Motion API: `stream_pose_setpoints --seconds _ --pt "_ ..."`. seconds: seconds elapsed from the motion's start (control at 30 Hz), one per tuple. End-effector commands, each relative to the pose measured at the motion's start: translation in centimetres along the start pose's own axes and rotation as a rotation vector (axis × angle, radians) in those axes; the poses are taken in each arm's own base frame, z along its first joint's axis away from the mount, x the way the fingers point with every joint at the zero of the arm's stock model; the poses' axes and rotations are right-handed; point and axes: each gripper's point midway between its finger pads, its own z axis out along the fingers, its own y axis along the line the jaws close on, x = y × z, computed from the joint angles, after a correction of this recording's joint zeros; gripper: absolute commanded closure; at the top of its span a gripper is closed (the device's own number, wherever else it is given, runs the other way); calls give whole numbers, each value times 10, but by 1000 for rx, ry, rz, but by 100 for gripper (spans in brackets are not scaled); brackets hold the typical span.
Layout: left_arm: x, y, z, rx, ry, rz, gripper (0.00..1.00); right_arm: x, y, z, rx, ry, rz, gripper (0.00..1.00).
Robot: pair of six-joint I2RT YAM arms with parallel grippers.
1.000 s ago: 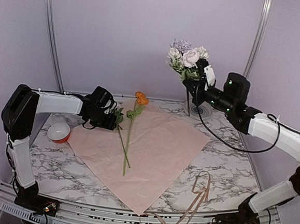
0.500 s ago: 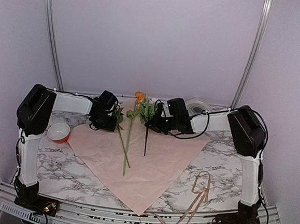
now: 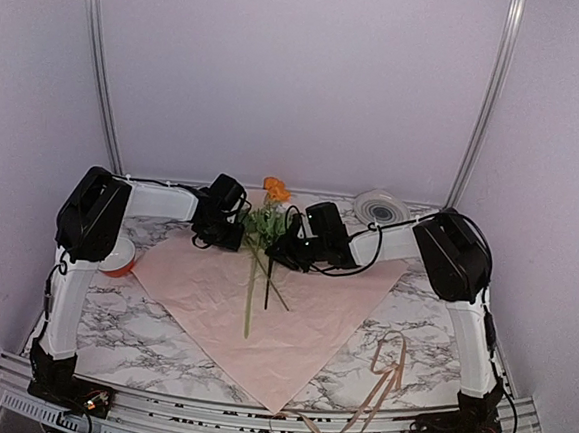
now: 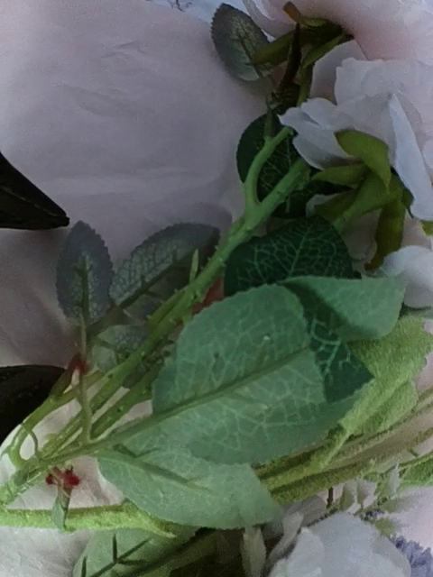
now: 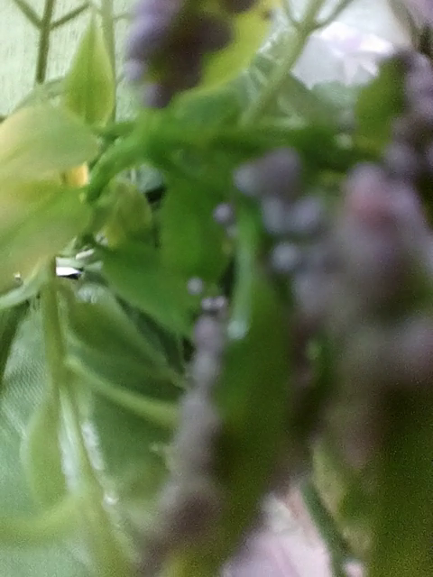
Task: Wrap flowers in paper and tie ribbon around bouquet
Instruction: Place the fake flower on the flattened wrapping paper, then adjust the fake flower with the flattened wrapping paper.
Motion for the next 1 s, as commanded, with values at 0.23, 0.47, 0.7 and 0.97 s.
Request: stream_pose_setpoints --seconds 0.23,0.47,0.7,0.97 --pt "7 -13 -4 -5 12 45 49 -29 28 -47 135 -102 -199 61" --pt "-9 1 -34 -76 -24 78 44 -33 27 -89 248 -142 -307 38" --pt "3 18 -65 -131 -11 93 41 -37 22 -132 395 -111 -426 22" --pt "55 5 -82 -87 81 43 44 -27 -9 -170 494 -57 -436 23"
